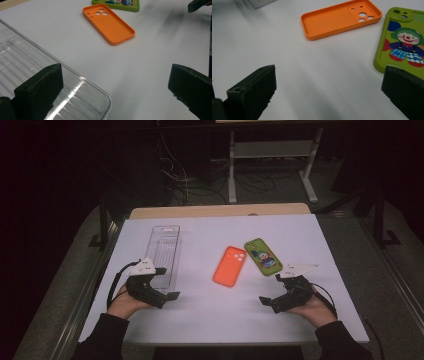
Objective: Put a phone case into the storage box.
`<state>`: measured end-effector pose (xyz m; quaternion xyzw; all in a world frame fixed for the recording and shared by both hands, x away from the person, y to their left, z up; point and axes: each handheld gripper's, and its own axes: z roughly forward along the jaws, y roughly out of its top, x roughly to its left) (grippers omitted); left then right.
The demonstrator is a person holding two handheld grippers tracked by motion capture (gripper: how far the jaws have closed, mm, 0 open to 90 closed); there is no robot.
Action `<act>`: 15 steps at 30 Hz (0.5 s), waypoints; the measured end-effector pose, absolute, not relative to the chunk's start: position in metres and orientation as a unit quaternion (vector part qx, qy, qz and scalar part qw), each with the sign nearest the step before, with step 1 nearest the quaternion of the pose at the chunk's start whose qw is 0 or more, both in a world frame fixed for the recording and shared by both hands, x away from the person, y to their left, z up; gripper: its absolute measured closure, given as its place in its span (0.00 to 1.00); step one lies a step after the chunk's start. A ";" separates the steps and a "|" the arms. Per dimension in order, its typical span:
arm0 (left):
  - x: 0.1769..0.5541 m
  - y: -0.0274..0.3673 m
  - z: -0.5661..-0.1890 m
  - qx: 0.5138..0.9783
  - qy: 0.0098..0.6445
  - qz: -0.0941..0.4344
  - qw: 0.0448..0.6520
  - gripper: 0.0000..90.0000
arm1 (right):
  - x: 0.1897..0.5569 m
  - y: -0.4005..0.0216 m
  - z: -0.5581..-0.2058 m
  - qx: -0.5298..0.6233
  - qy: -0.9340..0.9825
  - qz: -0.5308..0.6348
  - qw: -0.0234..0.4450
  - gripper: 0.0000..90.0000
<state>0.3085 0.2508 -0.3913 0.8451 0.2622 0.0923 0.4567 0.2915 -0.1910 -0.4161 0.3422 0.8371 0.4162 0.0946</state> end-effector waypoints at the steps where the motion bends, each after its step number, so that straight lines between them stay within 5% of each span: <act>1: 0.307 0.251 -0.391 0.845 0.264 0.091 0.456 0.00 | 0.291 -0.190 -0.416 0.346 0.837 0.413 0.095 0.00; 15: 0.307 0.253 -0.391 0.846 0.262 0.087 0.457 0.00 | 0.305 -0.166 -0.409 0.338 0.841 0.412 0.095 0.01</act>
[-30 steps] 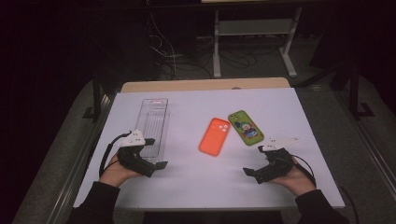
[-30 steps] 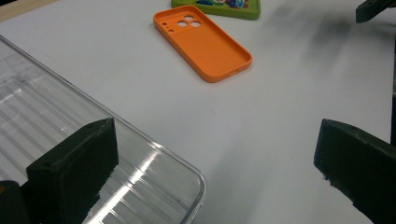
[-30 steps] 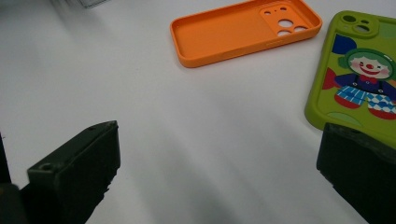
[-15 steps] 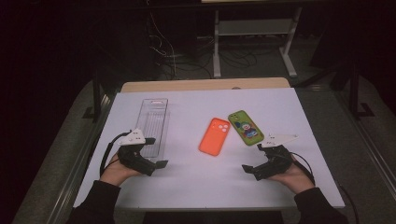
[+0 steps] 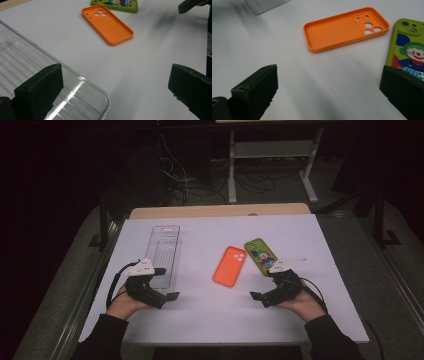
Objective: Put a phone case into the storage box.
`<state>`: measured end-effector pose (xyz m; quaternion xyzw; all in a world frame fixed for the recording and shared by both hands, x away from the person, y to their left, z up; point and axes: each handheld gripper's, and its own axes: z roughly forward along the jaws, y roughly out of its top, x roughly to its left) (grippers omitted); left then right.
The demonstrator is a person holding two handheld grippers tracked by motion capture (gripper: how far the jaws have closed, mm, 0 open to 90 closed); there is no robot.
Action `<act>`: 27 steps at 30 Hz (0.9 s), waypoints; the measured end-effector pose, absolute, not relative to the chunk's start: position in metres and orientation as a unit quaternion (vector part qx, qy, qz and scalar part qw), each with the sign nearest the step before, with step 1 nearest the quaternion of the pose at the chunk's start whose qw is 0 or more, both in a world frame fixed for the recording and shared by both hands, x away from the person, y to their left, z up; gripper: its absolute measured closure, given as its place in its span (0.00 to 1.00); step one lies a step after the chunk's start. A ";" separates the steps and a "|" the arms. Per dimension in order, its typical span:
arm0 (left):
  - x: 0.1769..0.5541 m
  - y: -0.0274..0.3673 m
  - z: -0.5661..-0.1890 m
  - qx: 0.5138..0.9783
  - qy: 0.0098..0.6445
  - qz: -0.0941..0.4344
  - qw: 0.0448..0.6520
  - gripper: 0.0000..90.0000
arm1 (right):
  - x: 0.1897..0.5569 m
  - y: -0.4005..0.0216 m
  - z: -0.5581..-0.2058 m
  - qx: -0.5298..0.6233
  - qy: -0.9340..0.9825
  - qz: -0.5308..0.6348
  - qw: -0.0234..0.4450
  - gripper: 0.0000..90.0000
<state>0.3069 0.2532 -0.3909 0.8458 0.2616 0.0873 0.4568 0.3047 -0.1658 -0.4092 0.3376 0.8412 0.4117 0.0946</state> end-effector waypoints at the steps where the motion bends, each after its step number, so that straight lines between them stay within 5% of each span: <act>1: 0.307 0.253 -0.391 0.845 0.261 0.088 0.457 0.00 | 0.306 -0.164 -0.409 0.338 0.841 0.412 0.094 0.01; 27: 0.307 0.254 -0.389 0.847 0.262 0.090 0.453 0.00 | 0.347 -0.129 -0.402 0.340 0.853 0.390 0.065 0.04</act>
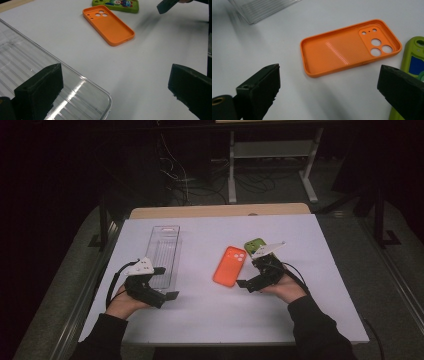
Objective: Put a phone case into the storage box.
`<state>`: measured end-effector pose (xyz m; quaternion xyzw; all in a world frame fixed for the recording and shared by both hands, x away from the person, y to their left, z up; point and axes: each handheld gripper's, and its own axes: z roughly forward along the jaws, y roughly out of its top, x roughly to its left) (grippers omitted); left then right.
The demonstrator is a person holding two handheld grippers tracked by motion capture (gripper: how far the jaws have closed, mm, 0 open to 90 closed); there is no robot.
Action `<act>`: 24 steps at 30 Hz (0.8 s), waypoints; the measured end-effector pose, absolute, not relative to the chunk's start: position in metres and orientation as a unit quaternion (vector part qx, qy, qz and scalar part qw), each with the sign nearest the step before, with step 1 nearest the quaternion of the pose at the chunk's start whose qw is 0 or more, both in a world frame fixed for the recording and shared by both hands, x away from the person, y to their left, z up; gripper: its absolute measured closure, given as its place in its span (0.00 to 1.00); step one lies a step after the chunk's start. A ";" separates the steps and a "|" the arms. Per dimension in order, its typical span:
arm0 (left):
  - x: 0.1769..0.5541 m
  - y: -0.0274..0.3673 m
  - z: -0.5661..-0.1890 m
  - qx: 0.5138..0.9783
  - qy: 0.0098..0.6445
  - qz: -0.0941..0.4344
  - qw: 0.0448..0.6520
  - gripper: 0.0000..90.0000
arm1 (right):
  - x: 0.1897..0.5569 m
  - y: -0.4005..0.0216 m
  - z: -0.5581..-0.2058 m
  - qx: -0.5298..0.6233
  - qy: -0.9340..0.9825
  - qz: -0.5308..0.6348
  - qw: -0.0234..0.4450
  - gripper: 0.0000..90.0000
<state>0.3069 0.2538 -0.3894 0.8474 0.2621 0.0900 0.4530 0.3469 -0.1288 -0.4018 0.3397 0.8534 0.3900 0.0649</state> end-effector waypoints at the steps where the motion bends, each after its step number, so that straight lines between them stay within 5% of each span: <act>1: 0.307 0.253 -0.390 0.847 0.261 0.090 0.455 0.00 | 0.349 -0.127 -0.402 0.340 0.854 0.389 0.064 0.05; 11: 0.306 0.250 -0.391 0.849 0.254 0.093 0.454 0.00 | 0.369 -0.107 -0.397 0.334 0.863 0.375 0.052 0.15; 24: 0.307 0.252 -0.390 0.847 0.255 0.091 0.457 0.00 | 0.390 -0.071 -0.396 0.334 0.874 0.350 0.044 0.43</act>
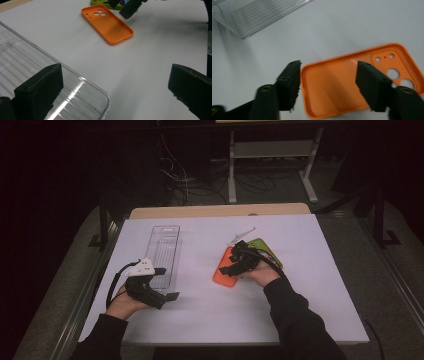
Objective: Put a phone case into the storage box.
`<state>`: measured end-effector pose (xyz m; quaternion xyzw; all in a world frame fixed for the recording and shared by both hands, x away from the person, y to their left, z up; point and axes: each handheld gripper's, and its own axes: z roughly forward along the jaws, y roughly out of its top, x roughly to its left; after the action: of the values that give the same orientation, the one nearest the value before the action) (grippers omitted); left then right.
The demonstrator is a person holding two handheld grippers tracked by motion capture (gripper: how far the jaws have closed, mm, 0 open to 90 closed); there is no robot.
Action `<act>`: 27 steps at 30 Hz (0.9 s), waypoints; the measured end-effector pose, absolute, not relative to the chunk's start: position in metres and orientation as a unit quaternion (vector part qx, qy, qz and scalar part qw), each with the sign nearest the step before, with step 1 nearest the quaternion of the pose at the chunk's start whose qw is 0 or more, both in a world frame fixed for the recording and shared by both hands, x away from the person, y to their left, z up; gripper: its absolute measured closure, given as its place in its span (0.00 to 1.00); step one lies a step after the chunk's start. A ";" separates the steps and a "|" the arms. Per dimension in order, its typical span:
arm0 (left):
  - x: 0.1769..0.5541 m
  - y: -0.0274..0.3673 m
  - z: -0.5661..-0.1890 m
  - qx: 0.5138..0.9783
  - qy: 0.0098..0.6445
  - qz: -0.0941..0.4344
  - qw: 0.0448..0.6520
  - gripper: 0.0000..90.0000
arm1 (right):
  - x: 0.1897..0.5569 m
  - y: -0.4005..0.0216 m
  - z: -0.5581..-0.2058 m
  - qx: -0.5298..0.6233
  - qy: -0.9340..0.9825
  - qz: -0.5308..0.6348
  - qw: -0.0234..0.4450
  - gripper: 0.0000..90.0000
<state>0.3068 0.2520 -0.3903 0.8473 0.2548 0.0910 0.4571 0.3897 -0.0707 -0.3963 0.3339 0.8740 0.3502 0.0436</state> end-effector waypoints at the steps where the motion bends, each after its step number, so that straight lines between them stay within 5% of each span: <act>1: 0.307 0.252 -0.390 0.848 0.254 0.091 0.456 0.00 | 0.391 -0.068 -0.397 0.332 0.876 0.348 0.044 0.45; 9: 0.307 0.252 -0.391 0.845 0.256 0.091 0.460 0.00 | 0.397 -0.039 -0.405 0.313 0.893 0.321 0.031 0.76; 15: 0.308 0.252 -0.391 0.845 0.257 0.090 0.460 0.00 | 0.401 -0.023 -0.409 0.308 0.900 0.309 0.021 0.90; 27: 0.308 0.252 -0.391 0.845 0.256 0.087 0.461 0.00 | 0.410 -0.007 -0.424 0.298 0.910 0.287 0.000 0.98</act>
<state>0.3077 0.2517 -0.3911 0.8453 0.2564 0.0873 0.4606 0.4096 -0.0073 -0.4238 0.2980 0.9105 0.2868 -0.0001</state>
